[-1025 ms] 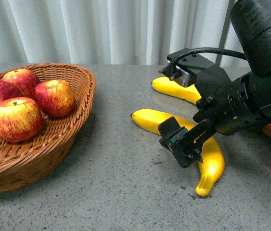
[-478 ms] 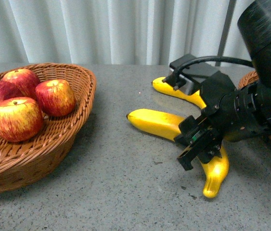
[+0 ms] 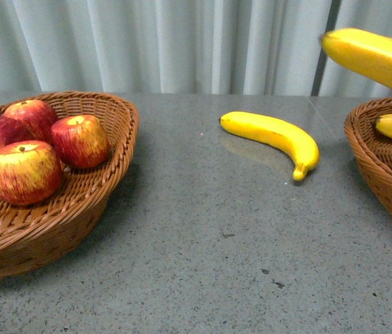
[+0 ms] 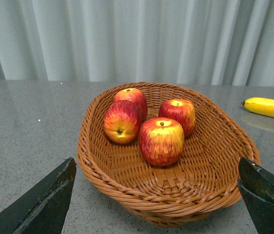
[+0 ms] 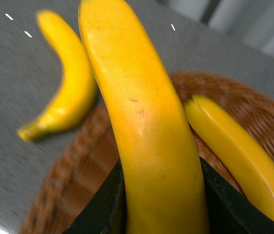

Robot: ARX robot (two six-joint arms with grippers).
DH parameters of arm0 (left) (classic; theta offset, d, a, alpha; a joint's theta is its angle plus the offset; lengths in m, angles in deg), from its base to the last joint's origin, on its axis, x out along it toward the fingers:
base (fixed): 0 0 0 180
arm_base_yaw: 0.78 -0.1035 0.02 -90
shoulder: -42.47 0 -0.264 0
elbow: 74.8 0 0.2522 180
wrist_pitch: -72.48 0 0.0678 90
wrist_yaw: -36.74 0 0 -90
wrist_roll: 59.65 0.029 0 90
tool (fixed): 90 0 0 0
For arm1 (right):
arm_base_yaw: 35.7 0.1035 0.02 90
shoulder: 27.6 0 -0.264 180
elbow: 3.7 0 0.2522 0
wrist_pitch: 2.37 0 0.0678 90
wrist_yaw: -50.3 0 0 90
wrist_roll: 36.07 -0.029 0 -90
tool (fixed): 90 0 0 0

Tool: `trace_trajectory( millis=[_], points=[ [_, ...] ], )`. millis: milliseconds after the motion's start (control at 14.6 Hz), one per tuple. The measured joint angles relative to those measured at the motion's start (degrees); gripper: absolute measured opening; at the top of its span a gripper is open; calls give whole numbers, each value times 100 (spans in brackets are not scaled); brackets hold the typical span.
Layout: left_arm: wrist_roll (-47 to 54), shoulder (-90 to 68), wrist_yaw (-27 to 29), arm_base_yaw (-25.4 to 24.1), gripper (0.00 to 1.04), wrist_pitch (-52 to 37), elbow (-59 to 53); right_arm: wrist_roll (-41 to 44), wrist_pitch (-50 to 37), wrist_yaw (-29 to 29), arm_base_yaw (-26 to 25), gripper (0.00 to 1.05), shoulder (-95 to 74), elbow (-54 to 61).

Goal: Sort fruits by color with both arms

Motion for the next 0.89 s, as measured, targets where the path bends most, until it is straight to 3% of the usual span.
trace_trajectory(
  millis=[137,273,342,615,888],
  points=[
    [0,0,0,0,98,0,0,380,389,70,-815,34,11,367],
    [0,0,0,0,98,0,0,713,494,166,-1126,35,138,555],
    [0,0,0,0,98,0,0,802,487,238,-1119,48,216,564],
    [0,0,0,0,98,0,0,758,358,197,-719,97,20,98],
    [0,0,0,0,98,0,0,188,256,402,227,98,-1054,-1246]
  ],
)
